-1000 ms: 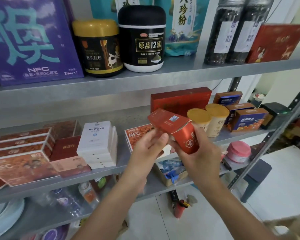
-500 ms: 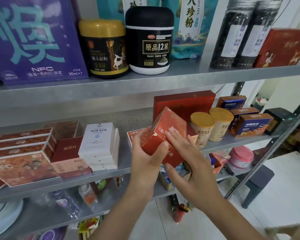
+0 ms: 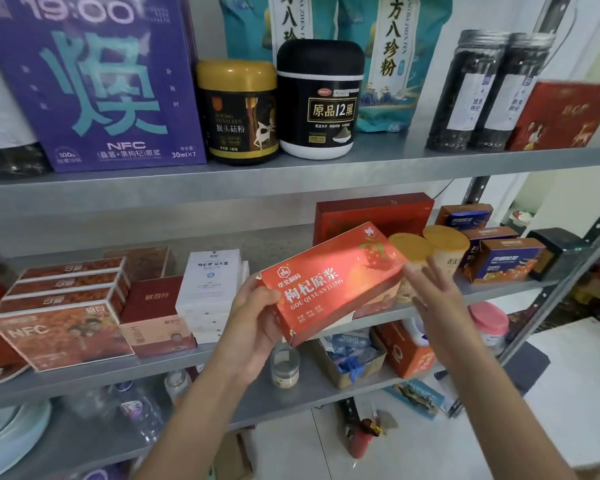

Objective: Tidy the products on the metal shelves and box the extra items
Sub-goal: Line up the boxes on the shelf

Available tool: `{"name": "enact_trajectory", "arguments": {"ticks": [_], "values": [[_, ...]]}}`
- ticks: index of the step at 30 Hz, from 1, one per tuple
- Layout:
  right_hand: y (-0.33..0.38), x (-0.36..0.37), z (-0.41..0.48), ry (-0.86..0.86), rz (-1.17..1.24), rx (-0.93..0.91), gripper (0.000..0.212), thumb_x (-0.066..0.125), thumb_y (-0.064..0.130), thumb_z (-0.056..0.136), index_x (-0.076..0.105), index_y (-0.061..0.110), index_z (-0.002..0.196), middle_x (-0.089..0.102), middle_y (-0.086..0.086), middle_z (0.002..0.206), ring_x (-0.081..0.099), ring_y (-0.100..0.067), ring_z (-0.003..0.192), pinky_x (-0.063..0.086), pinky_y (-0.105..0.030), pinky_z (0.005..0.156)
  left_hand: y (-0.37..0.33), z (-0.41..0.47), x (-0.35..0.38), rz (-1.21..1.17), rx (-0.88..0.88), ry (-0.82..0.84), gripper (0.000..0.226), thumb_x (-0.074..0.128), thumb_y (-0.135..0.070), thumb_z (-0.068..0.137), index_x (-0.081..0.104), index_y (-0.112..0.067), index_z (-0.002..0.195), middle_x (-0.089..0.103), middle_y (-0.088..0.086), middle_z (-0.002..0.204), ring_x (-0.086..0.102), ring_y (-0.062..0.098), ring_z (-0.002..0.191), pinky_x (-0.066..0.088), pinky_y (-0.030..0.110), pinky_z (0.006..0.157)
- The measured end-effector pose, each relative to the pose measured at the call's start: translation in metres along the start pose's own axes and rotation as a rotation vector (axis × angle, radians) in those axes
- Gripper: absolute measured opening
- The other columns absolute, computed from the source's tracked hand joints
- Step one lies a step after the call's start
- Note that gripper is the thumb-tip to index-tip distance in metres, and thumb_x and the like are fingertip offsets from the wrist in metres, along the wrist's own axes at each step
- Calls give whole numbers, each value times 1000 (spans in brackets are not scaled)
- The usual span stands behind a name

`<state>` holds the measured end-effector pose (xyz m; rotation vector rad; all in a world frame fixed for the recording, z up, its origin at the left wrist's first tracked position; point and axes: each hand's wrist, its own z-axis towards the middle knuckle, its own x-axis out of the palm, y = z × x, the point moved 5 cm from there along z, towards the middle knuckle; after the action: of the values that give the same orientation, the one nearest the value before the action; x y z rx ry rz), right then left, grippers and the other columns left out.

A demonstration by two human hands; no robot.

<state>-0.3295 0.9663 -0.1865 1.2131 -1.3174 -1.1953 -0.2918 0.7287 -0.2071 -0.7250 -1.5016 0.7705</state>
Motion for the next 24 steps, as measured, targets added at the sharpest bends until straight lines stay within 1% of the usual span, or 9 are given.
{"name": "enact_trajectory", "arguments": {"ticks": [3, 5, 8, 12, 14, 16, 18, 21, 24], "values": [[-6, 10, 6, 347, 277, 154, 82, 71, 53, 72, 44, 20, 142, 60, -8, 134, 56, -29, 125, 43, -41, 102, 5, 9, -6, 38, -36, 88, 54, 68, -13, 68, 58, -17, 121, 69, 7, 107, 71, 19, 93, 60, 32, 68], [-7, 19, 3, 347, 348, 155, 68, 77, 38, 72, 52, 14, 131, 68, -12, 121, 65, -29, 112, 48, -42, 99, 11, 12, -5, 96, -62, 185, 67, 78, -13, 63, 59, -20, 127, 67, 8, 114, 68, 20, 99, 59, 34, 74], [-3, 13, 3, 151, 328, 49, 64, 81, 19, 64, 54, 11, 122, 74, -8, 106, 71, -25, 99, 58, -34, 80, 13, 14, -2, 193, -102, 251, 69, 89, -19, 60, 64, -28, 124, 67, 4, 118, 68, 19, 104, 58, 34, 78], [15, -11, -12, -92, 169, -193, 75, 88, 36, 46, 55, 27, 112, 72, 12, 98, 69, -5, 95, 58, -22, 69, -4, 18, 1, 495, 98, -168, 29, 74, -6, 82, 67, -22, 106, 69, -3, 108, 69, -4, 83, 52, 13, 55], [17, -20, -23, -250, 60, -303, 70, 85, 45, 46, 52, 35, 107, 67, 17, 98, 64, 7, 94, 53, -11, 64, -3, 14, 16, 516, 143, -249, 13, 70, -7, 87, 68, -15, 97, 71, 0, 100, 69, -3, 77, 54, 15, 56], [17, -20, -35, -387, -67, -409, 67, 82, 51, 49, 46, 37, 104, 57, 25, 101, 58, 16, 95, 48, -4, 65, 2, 7, 47, 538, 111, -98, 14, 71, -19, 86, 69, -16, 100, 73, 1, 103, 71, 8, 91, 59, 27, 76], [19, -14, -49, -486, -248, -573, 67, 86, 42, 57, 42, 29, 106, 49, 25, 105, 52, 19, 98, 46, -2, 74, 12, -1, 82, 482, -5, 152, 40, 69, -34, 80, 66, -14, 115, 73, 1, 110, 69, 16, 104, 56, 33, 90], [17, -6, -65, -526, -556, -854, 63, 88, 10, 66, 49, 9, 116, 54, 5, 117, 52, 2, 111, 50, -21, 91, 24, -7, 115, 272, -185, 331, 44, 67, -37, 73, 66, -14, 110, 74, 4, 108, 69, 20, 104, 56, 33, 92], [5, -2, -77, -351, -813, -1004, 71, 81, -7, 69, 49, 7, 131, 52, -13, 135, 46, -28, 131, 42, -45, 107, 38, 2, 123, 123, -253, 299, 50, 76, -31, 65, 64, -18, 112, 73, 7, 110, 70, 24, 104, 56, 40, 91]]}}
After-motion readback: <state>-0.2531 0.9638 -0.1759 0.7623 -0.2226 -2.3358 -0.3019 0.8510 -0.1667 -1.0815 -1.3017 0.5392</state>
